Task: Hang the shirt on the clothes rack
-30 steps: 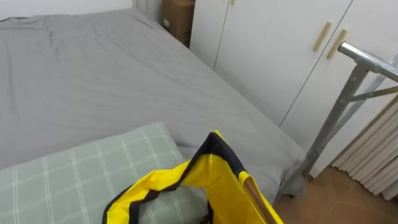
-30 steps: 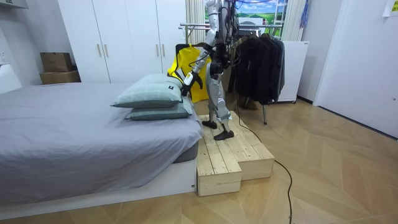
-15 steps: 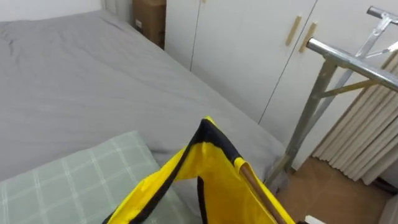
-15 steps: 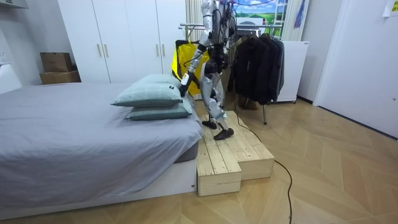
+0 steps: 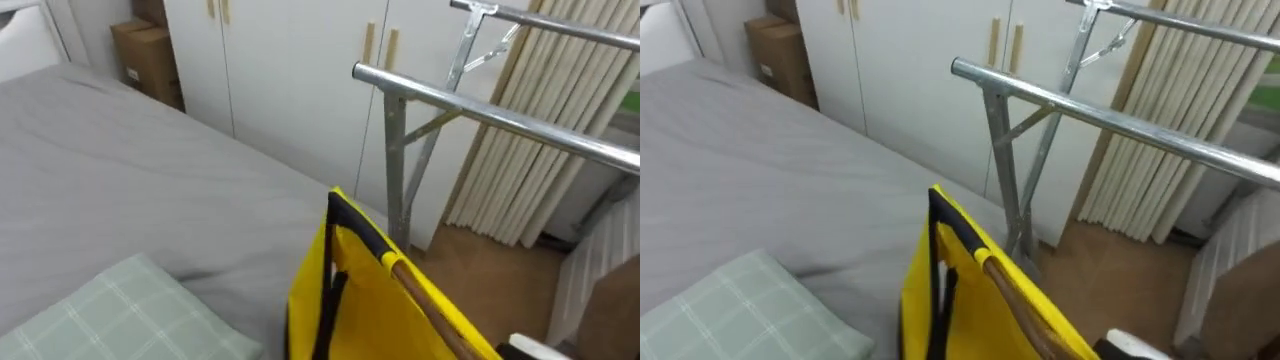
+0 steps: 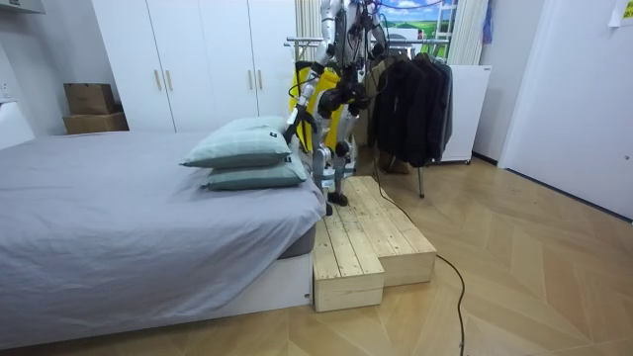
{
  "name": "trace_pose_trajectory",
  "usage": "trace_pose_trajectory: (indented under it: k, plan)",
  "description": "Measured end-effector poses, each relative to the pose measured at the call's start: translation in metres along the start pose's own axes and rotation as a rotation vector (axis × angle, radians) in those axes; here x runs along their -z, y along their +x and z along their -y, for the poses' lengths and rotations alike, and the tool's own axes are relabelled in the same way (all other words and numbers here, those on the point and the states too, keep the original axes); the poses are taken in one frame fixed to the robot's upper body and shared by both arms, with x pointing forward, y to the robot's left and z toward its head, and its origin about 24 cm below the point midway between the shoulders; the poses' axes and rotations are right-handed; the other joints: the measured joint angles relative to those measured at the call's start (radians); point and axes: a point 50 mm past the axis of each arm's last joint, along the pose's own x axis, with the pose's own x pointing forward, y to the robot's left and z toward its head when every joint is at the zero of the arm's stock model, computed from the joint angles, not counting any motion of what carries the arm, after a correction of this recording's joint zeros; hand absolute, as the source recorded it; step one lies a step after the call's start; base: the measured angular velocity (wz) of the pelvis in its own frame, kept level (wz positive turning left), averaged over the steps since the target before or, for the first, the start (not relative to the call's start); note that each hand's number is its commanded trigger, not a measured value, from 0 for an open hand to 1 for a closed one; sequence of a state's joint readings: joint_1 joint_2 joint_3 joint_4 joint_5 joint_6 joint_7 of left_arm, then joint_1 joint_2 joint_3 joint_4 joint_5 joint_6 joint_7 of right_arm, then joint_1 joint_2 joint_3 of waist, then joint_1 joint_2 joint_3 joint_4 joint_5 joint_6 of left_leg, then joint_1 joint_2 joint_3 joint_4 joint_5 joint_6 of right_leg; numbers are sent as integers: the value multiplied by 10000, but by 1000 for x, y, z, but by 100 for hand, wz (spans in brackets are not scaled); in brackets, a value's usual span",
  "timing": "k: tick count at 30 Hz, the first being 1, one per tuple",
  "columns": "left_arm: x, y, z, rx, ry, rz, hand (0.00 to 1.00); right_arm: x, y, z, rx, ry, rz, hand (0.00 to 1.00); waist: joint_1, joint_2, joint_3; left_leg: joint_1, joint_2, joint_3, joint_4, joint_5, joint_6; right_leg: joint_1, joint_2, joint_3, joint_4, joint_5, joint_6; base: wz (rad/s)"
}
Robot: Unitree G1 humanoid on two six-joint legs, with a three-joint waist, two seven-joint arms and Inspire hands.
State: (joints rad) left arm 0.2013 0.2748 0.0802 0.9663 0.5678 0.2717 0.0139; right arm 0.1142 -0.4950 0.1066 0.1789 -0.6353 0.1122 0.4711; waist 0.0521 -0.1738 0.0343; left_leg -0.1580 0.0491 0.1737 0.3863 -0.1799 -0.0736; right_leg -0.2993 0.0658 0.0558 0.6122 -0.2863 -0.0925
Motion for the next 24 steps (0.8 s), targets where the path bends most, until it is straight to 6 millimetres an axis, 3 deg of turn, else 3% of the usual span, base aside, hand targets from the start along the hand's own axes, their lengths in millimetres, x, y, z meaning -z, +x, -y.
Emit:
trace_pose_trajectory:
  k: [1, 2, 3, 4, 5, 6, 7, 8, 9, 11, 12, 13, 14, 15, 16, 17, 21, 24]
  plan:
    - [-1, 0, 3, 53, 118, -25, 0, 4, 0, -5, -142, 18, -244, 100, 55, 106, -70, 43, -20, -139, 116, -9, 32, 102, 167, 222, -85, 6, -17, 0]
    - [-1, -1, 8, 239, 151, -126, 0, 5, 0, -10, -338, -126, -425, 100, 157, 219, -112, 304, -84, -266, -193, -93, 180, 540, 780, 1159, -759, 57, 46, -30]
    - [-1, -1, 8, 364, 174, -236, 0, 3, 1, -11, -367, -195, -387, 100, -2, 291, -139, 550, -280, -210, -822, -54, 275, 916, 1196, 2116, -1690, 222, 141, -45]
    - [-1, -1, 8, 370, 240, -269, 0, 3, 0, -10, -350, -269, -418, 100, -31, 364, -198, 725, -371, -114, -1236, 24, 373, 1074, 1328, 2587, -2186, 418, 257, -55]
    - [0, -1, 10, 383, 449, -362, 0, 3, -1, -6, -195, -529, -529, 100, 19, 535, -266, 1204, -440, 278, -2029, 763, 811, 1297, 1426, 3025, -3186, 933, 456, -82]
    - [1, -1, 9, 321, 591, -430, 0, 3, -2, -2, -15, -757, -602, 100, 170, 605, -269, 1535, -295, 686, -2706, 864, 855, 1004, 1099, 1899, -3437, 1421, 493, -90]
    - [3, 0, 7, 314, 611, -501, 0, 2, -2, -1, 5, -785, -588, 100, 257, 555, -245, 1571, -287, 911, -2743, 663, 883, 671, 704, 903, -3165, 1537, 429, -97]
    - [11, 0, 11, 468, 655, -809, 0, 1, -1, -6, -110, -728, -532, 100, 324, 348, -204, 1715, -412, 1300, -2472, 350, 954, 335, -69, -651, -2564, 1812, 352, -54]
    - [14, -1, 17, 649, 636, -1017, 0, 3, -3, -11, -234, -735, -626, 100, 8, 380, -203, 1870, -436, 1235, -2158, 67, 986, 601, -101, -770, -2505, 1534, 457, -38]
    - [15, -1, 19, 731, 577, -1140, 0, 1, -1, -9, -127, -659, -602, 100, -387, 515, -186, 1862, -242, 1461, -2179, -106, 1048, 758, 119, -531, -2792, 1617, 767, -27]
    - [17, -1, 19, 753, 644, -1286, 0, -5, 1, -6, 37, -675, -526, 100, -430, 602, -94, 1856, -35, 1842, -2192, -105, 1033, 750, -31, -954, -2282, 1467, 663, -54]
    - [20, -1, 20, 820, 693, -1398, 0, -5, 2, -5, 62, -703, -518, 100, -486, 625, -75, 1916, -12, 1963, -2185, -122, 1038, 728, -364, -1296, -1707, 1276, 490, -58]
    - [24, -1, 23, 961, 784, -1578, 0, -4, 2, -5, 77, -697, -603, 100, -546, 660, -65, 2104, -60, 2077, -2115, -218, 1013, 904, -1161, -1482, -901, 796, 743, -38]
    - [26, -1, 22, 930, 801, -1647, 0, -4, 3, -6, 171, -667, -643, 100, -530, 610, -53, 2071, -104, 2156, -1769, -354, 868, 1063, -1827, -1401, -990, 637, 1215, -29]
    - [27, 0, 18, 834, 794, -1670, 0, -5, 4, -6, 226, -629, -607, 100, -546, 545, -46, 1979, -102, 2141, -1535, -418, 803, 1103, -1862, -1311, -1196, 576, 1268, -24]
    - [26, 1, 12, 680, 791, -1676, 0, -9, 6, -4, 304, -639, -503, 100, -566, 507, -50, 1785, -90, 2093, -1354, -451, 763, 1086, -1723, -1353, -1509, 561, 1089, -19]
    - [28, 2, -3, 250, 1108, -1726, 0, -19, 9, 4, 573, -600, -191, 100, -806, 668, -61, 1491, 286, 2069, -1305, -354, 611, 1314, -1082, -1152, -2750, 1247, 842, -20]
    - [26, 3, -5, 172, 1145, -1679, 0, -20, 9, 4, 548, -539, -187, 100, -839, 660, -64, 1478, 336, 2080, -1309, -344, 586, 1394, -1004, -1130, -3007, 1403, 853, -4]
